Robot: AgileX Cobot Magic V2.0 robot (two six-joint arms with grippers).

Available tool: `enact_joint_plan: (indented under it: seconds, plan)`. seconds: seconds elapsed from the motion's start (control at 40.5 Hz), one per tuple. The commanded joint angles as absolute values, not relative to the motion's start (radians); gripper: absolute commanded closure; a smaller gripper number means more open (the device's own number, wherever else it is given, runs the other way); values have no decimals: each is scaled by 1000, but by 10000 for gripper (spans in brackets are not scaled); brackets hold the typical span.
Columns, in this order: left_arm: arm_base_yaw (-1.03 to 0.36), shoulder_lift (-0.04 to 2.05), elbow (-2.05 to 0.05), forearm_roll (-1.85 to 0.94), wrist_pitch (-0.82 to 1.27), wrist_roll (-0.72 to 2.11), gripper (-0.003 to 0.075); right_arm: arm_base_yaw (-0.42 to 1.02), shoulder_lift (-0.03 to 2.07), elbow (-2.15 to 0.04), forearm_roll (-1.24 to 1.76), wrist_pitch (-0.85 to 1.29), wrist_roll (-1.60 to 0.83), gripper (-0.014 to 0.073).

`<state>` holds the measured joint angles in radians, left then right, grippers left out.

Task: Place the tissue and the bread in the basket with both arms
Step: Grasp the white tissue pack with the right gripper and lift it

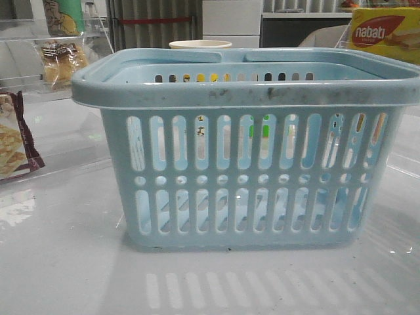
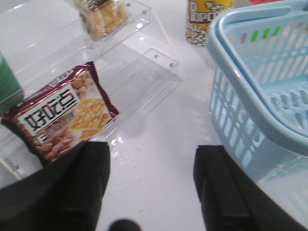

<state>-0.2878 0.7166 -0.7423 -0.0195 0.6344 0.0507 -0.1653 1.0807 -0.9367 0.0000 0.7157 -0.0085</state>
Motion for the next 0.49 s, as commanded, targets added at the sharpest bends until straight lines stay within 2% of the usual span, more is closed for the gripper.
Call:
enact_joint_plan:
  seconds: [0.0, 0.469]
  plan:
    - [-335, 719, -769, -18, 546, 54, 286, -188, 1171, -1051, -18, 643, -7, 55]
    - [-347, 719, -769, -18, 542, 54, 286, -184, 1633, -1394, -35, 636, -28, 55]
